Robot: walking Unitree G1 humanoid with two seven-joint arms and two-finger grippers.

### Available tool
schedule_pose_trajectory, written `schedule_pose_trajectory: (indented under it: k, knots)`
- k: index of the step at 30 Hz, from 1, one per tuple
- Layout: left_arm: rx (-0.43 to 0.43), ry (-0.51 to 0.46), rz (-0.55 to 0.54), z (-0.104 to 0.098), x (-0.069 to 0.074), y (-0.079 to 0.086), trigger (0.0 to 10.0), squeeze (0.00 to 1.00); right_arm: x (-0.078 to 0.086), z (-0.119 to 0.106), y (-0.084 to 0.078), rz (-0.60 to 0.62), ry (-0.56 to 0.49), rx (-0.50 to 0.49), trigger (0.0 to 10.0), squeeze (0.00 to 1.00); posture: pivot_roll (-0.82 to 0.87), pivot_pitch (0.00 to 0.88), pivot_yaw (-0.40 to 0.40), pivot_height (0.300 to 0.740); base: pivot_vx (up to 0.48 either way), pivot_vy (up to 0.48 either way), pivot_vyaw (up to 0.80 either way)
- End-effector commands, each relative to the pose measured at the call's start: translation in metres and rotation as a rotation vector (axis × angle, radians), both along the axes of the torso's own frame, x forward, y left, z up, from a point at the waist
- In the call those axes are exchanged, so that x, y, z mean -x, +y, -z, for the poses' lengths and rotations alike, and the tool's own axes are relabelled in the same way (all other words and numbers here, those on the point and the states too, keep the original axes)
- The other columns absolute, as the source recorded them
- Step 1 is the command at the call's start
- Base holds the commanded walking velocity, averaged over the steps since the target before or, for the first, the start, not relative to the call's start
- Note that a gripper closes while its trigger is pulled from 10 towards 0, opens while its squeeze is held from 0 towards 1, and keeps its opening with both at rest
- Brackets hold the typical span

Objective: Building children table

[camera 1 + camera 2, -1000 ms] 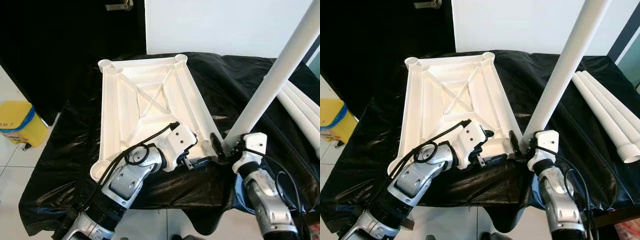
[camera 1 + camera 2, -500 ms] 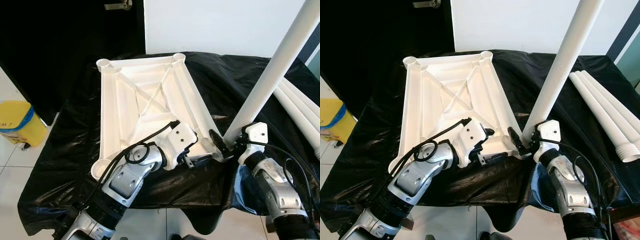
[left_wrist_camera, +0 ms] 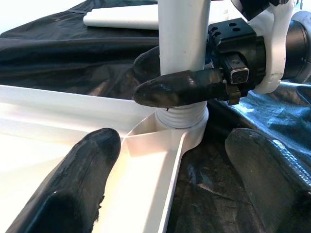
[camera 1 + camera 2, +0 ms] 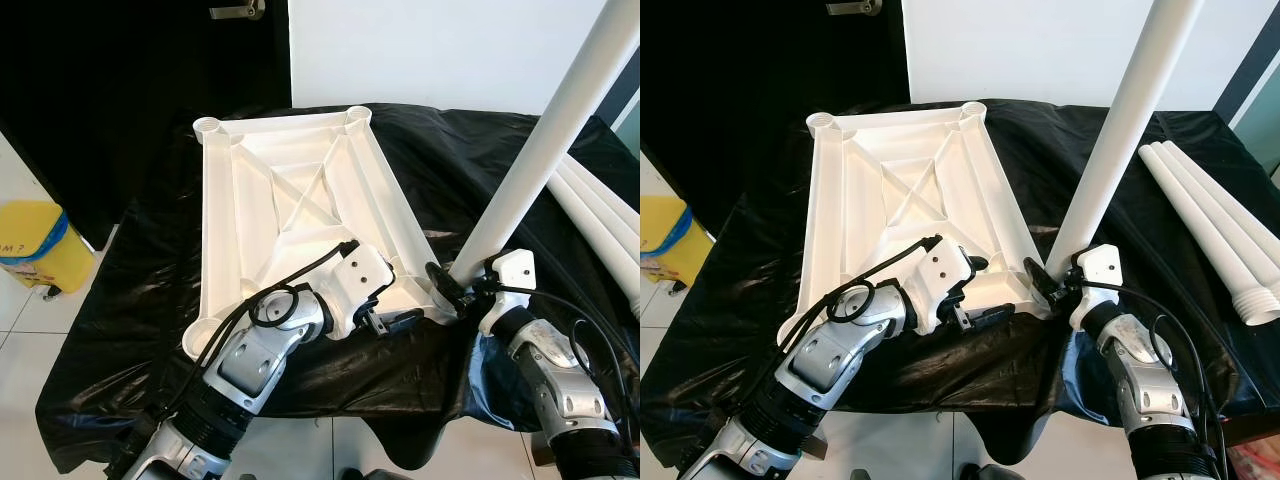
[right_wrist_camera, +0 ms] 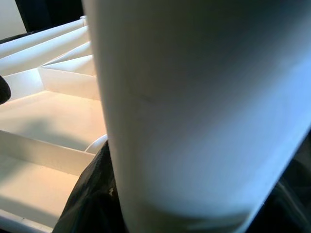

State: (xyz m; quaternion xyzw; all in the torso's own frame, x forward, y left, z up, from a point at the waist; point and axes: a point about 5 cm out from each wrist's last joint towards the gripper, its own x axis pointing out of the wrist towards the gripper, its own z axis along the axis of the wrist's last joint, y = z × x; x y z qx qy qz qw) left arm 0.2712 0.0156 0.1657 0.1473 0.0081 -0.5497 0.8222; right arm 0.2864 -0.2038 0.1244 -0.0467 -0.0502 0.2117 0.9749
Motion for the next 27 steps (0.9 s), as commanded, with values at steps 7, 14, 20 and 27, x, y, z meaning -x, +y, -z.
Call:
schedule_pose_trajectory:
  k: [7,14,20,27]
  knots:
    - [-0.008,0.005,0.018,0.001,0.001,-0.002,10.0,0.00,0.003,0.012,-0.004,0.073,0.058,-0.025,10.0,0.00,-0.03,0.090,-0.062,0.740,0.000,0.000,0.00]
    - [-0.009,0.009,0.023,0.002,0.003,-0.002,10.0,0.00,0.004,0.025,0.004,0.318,0.107,-0.035,10.0,0.00,-0.03,0.086,-0.064,0.740,0.000,0.000,0.00]
    - [-0.007,0.010,0.026,0.002,0.004,-0.002,10.0,0.00,0.008,0.036,0.010,0.492,0.163,-0.073,10.0,0.00,-0.03,0.082,-0.067,0.740,0.000,0.000,0.00]
    - [-0.006,0.009,0.030,0.002,0.005,-0.003,10.0,0.00,0.010,0.044,0.027,0.721,0.198,-0.168,10.0,0.00,-0.02,0.072,-0.067,0.740,0.000,0.000,0.00]
